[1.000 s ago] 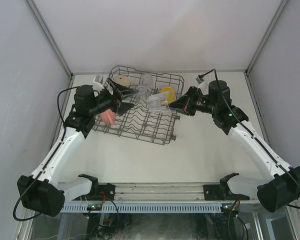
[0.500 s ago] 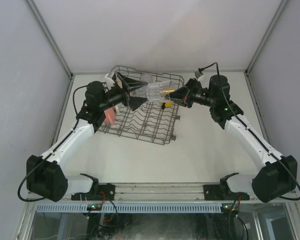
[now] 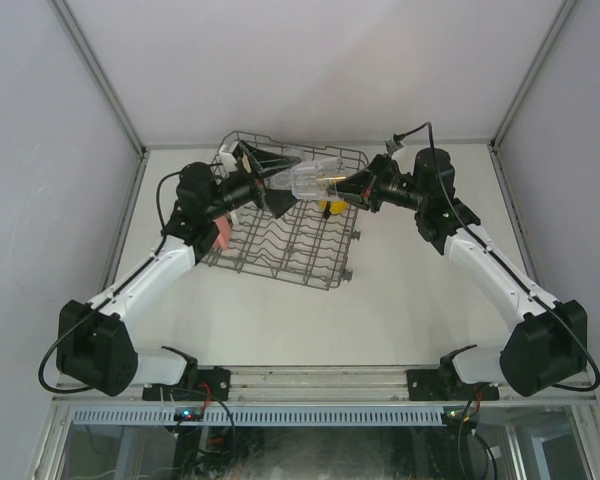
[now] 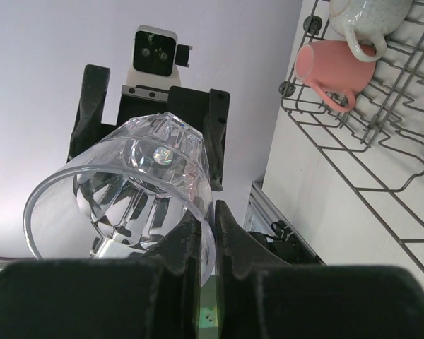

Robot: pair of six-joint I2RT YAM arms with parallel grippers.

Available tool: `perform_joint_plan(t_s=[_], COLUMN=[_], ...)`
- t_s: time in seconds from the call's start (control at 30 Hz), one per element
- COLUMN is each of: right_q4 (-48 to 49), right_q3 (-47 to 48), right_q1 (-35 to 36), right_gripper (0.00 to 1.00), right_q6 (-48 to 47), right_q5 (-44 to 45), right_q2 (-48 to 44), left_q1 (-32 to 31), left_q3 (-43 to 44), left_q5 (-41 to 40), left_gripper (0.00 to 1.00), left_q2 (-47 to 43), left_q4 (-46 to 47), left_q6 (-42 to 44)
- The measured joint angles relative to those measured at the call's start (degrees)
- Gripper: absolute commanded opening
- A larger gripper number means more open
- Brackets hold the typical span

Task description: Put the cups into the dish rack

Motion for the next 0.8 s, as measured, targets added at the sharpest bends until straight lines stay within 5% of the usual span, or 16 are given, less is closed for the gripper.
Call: perform_joint_plan(t_s=[0.4,0.7,0.8], right_q4=[2.8,4.1,4.2], right_q3=[0.0,0.0,0.0], right_q1=[1.2,1.6,1.6], right_gripper=[0.0,0.02,0.28], right_q6=[0.8,1.0,0.9], right_q5=[0.1,0.9,0.9], right_q2=[2.1,2.9,2.9], left_q1=[-0.7,-0.9,-0.9], left_q3=[0.0,0.3,0.4], left_q5=[0.0,0.0,0.0], left_gripper=[0.9,0.25,0.05], left_q2=[0.6,1.2,1.3], left_q4=[2.1,2.1,2.1], left_q6=[-2.2,-2.5,-2.6])
